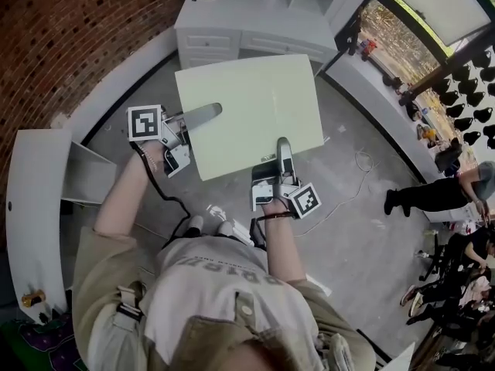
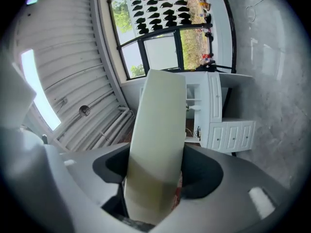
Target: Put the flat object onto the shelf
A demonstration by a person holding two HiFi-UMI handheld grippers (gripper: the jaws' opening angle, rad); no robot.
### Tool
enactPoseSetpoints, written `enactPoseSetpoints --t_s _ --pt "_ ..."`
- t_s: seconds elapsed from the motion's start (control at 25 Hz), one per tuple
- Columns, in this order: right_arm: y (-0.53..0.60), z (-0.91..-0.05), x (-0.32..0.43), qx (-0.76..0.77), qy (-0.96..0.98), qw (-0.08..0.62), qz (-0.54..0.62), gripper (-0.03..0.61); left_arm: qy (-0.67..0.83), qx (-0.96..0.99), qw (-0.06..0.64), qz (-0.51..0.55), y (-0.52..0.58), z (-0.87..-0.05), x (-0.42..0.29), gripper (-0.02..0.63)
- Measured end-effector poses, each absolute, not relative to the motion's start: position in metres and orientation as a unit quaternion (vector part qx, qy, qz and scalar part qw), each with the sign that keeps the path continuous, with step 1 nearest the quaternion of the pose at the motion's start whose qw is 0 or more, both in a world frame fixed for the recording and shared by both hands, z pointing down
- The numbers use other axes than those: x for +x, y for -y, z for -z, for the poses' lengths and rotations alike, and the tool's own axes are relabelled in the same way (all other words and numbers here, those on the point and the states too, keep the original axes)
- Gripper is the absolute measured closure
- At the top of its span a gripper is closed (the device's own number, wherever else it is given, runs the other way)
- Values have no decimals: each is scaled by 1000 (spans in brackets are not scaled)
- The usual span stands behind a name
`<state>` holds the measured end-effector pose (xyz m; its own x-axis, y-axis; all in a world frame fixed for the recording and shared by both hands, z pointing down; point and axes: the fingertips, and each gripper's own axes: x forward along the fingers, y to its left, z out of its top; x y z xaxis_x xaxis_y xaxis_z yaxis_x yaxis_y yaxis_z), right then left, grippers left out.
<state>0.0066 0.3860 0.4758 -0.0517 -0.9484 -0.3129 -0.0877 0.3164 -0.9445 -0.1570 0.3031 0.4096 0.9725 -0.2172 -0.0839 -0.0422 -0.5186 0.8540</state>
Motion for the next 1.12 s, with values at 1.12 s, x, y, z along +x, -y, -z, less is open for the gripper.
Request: enactPoseSetpoints --t_s 1.12 --pt "-318 -464 80 -432 -538 634 349 296 185 808 518 211 -373 -492 -166 133"
